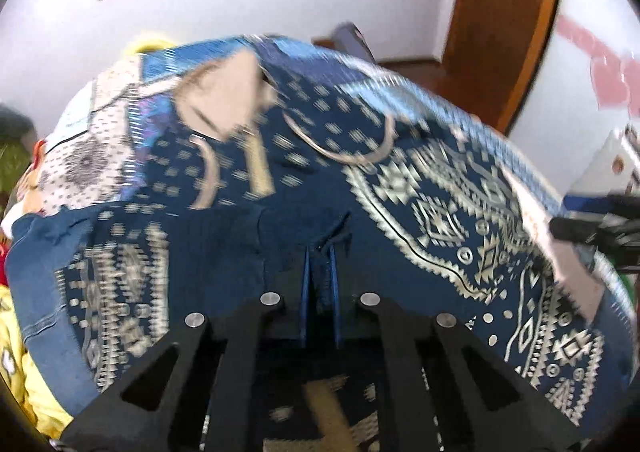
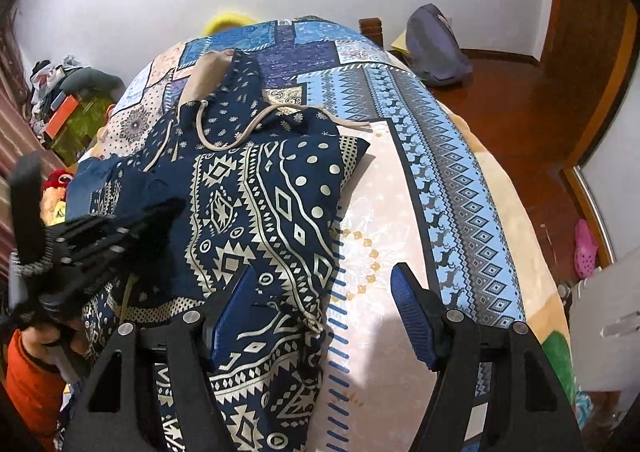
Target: Fold large clothes
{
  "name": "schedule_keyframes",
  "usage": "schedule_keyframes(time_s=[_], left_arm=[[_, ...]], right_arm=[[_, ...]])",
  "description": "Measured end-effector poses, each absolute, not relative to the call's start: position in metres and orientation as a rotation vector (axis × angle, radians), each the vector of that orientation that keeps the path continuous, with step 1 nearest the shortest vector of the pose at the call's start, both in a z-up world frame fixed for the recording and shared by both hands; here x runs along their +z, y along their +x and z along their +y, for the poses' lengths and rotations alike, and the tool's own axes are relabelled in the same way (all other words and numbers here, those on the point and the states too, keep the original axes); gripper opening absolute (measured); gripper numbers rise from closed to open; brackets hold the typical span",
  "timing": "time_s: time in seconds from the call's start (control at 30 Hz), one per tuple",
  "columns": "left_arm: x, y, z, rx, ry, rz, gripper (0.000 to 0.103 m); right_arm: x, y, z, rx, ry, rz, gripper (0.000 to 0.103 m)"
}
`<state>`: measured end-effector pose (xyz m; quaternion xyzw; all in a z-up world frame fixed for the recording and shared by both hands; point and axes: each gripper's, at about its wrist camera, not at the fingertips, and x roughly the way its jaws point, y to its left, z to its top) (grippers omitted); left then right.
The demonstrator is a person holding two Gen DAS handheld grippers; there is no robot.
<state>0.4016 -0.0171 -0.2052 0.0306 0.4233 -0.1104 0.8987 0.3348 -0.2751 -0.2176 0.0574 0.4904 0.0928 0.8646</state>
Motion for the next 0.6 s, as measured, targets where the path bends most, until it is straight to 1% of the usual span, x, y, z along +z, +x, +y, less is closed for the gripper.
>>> schedule_keyframes(time_s=[0.2,0.3,0.4,0.6], left_arm=[[-0.163,0.383,0.071,-0.126,-0.083,0.793,0.007],[-0.157,0.375,0.11,-0.049,-0.111,0.773,0.007],[-0.165,0.369,0.142,0.016,-0.119,0.782,0.006],[-0.205,0.366,0.187,0.101,-0.163,0.85,0.006]], right_arm=[[-0.221,0.348,-0.266,0.19,0.108,1.029,0.068],[-0.223,0.357,-0.257,0.189,0.095,1.032,0.068],[-0.226,0.366,-0.245,0.186,0.064,1.037,0.068],[-0.24,0.384,-0.222,0.168,-0.051,1.06,0.068]])
